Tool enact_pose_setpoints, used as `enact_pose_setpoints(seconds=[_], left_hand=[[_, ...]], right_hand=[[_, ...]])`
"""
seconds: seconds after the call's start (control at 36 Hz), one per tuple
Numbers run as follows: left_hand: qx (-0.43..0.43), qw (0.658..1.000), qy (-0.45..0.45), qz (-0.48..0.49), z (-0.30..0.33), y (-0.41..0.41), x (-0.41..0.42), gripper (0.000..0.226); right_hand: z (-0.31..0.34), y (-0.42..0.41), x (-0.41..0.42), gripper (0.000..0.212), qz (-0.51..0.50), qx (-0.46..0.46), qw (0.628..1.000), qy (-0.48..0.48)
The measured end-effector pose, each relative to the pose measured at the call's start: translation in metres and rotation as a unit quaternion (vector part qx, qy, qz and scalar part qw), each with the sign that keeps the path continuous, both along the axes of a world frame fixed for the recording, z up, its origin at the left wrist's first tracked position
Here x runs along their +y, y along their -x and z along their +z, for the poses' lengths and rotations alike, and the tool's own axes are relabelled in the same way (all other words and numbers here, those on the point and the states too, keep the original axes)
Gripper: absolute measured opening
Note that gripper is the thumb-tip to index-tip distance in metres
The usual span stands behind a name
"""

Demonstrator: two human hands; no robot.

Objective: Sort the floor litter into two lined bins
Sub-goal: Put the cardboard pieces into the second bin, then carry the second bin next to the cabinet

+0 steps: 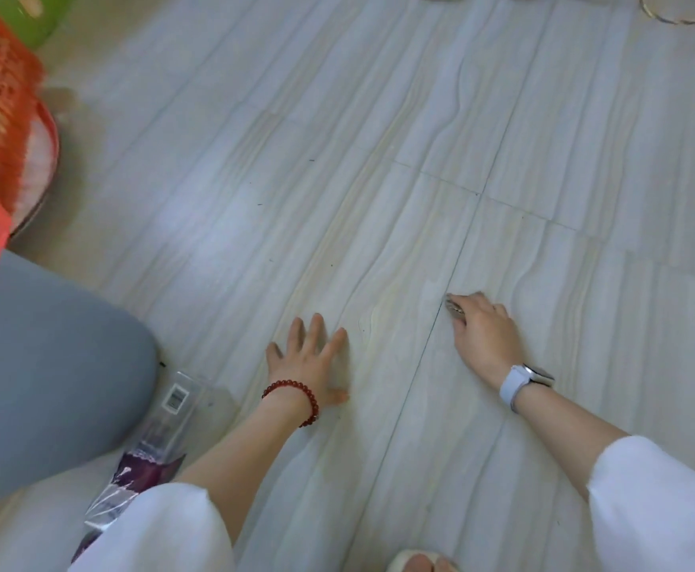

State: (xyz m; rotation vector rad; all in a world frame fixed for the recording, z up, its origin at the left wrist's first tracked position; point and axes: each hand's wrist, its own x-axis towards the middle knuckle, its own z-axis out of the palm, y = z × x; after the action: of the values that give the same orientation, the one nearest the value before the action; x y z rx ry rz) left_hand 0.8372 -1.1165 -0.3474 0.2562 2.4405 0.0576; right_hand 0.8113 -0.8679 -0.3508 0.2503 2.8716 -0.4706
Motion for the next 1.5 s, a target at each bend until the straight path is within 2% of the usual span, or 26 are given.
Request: enact_pose_setpoints(seconds=[0.08, 0.14, 0.28, 0.42, 0.56, 0.67, 0.75, 0.86, 1.03, 1.17, 1.28, 1.36, 1.44, 1.5], left_hand=[[0.033, 0.998, -0.046, 0.009, 0.007, 0.000, -0.015, 0.048], [0.064, 0.996, -0.054, 0.024, 0.018, -0.003, -0.030, 0.039], [0.152, 0.981, -0.024, 0.117, 0.046, -0.029, -0.077, 0.049], [0.109, 0.967, 0.014, 0.230, 0.046, -0.064, -0.121, 0.072], [0.105, 0.961, -0.043, 0.253, 0.050, -0.076, -0.138, 0.047], [0.132, 0.955, -0.134, 0.231, 0.077, -0.064, -0.124, 0.068], [0.180, 0.922, -0.237, 0.246, 0.122, -0.044, -0.108, 0.081], [0.279, 0.861, -0.338, 0.257, 0.182, -0.014, -0.099, 0.089], [0.450, 0.751, -0.408, 0.257, 0.272, 0.020, -0.120, 0.088], [0.558, 0.658, -0.435, 0.259, 0.322, 0.021, -0.176, 0.080], [0.618, 0.634, -0.397, 0.240, 0.332, -0.002, -0.232, 0.069], [0.631, 0.633, -0.372, 0.250, 0.329, -0.027, -0.271, 0.061], [0.623, 0.649, -0.331, 0.284, 0.317, -0.051, -0.301, 0.067], [0.609, 0.665, -0.313, 0.297, 0.309, -0.063, -0.313, 0.070]], right_hand=[[0.017, -0.001, -0.035, 0.035, 0.025, 0.025, 0.997, 0.065], [0.027, -0.003, -0.057, 0.035, 0.041, 0.035, 0.994, 0.091], [0.041, -0.010, -0.110, 0.035, 0.108, 0.027, 0.984, 0.138], [0.051, -0.019, -0.153, 0.035, 0.166, 0.011, 0.974, 0.152], [0.066, -0.024, -0.177, 0.034, 0.189, 0.025, 0.969, 0.158], [0.091, -0.017, -0.179, 0.032, 0.163, 0.054, 0.971, 0.169], [0.122, -0.004, -0.179, 0.031, 0.144, 0.087, 0.972, 0.164], [0.172, 0.020, -0.188, 0.031, 0.122, 0.155, 0.961, 0.192], [0.249, 0.050, -0.216, 0.034, 0.046, 0.231, 0.918, 0.317], [0.286, 0.054, -0.260, 0.039, 0.067, 0.249, 0.885, 0.387], [0.299, 0.044, -0.305, 0.043, 0.108, 0.250, 0.851, 0.449], [0.298, 0.031, -0.339, 0.036, 0.150, 0.231, 0.837, 0.472], [0.290, 0.017, -0.371, 0.025, 0.229, 0.193, 0.855, 0.424], [0.280, 0.010, -0.386, 0.024, 0.311, 0.124, 0.874, 0.352]])
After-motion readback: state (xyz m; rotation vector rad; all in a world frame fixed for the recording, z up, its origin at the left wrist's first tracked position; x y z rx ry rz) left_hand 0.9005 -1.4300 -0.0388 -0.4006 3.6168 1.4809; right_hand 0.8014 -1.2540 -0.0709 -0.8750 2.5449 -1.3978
